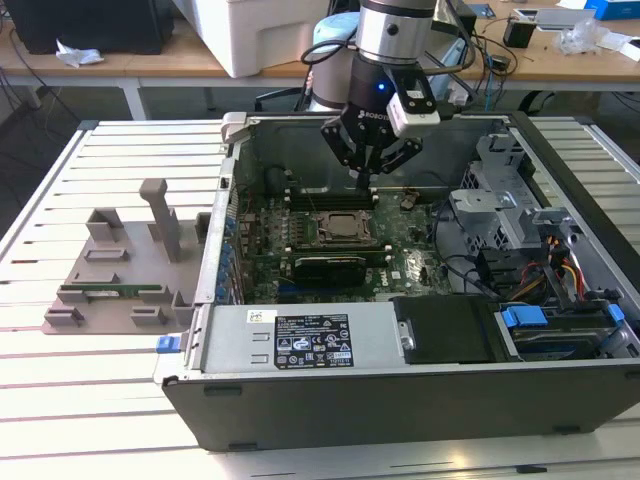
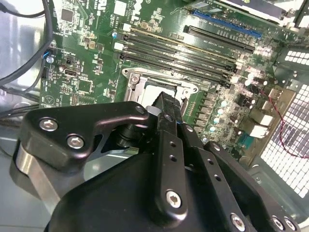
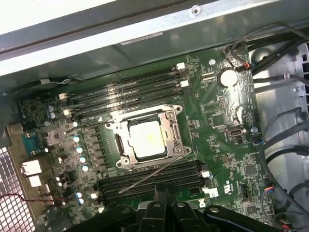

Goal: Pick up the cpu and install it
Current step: 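Install the first cpu locking lever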

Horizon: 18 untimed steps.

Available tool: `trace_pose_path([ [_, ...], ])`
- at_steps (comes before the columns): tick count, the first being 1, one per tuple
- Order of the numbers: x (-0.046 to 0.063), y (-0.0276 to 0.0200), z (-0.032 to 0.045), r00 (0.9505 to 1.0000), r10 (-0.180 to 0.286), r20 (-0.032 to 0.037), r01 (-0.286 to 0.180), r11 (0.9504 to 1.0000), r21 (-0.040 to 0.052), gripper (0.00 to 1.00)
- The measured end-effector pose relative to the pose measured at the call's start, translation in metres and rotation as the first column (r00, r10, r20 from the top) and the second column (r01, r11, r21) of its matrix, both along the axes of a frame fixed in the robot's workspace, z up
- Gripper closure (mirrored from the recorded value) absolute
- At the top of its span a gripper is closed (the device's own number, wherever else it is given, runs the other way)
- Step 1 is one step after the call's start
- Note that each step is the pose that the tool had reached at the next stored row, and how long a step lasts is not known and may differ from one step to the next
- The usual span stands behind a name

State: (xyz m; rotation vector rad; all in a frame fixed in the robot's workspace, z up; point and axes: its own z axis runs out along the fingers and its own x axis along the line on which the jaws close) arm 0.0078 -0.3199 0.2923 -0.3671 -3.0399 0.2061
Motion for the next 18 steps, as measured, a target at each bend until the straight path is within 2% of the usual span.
trace_pose_path([
  [5,0.0,0.0,0.0,0.9986,0.054,0.0,-0.054,0.9986,0.0,0.89],
  [9,0.0,0.0,0.0,0.9971,0.077,0.0,-0.077,0.9971,0.0,0.89],
  [12,0.0,0.0,0.0,0.9937,0.112,0.0,-0.112,0.9937,0.0004,0.89],
  [13,0.0,0.0,0.0,0.9937,0.112,0.0015,-0.112,0.9936,0.0127,0.89],
  [14,0.0,0.0,-0.0001,0.9936,0.112,0.0038,-0.113,0.9931,0.0338,0.89],
  [15,0.0,0.0,0.0,0.9936,0.113,0.0069,-0.113,0.9918,0.0603,0.89],
  [16,0.0,0.0,0.0,0.9932,0.116,0.0115,-0.116,0.988,0.1012,0.89],
  [17,0.0,0.0,0.0,0.9923,0.123,0.0133,-0.124,0.9855,0.1163,0.89],
  [18,0.0,0.0,0.0,0.991,0.133,0.0144,-0.134,0.9831,0.1247,0.89],
])
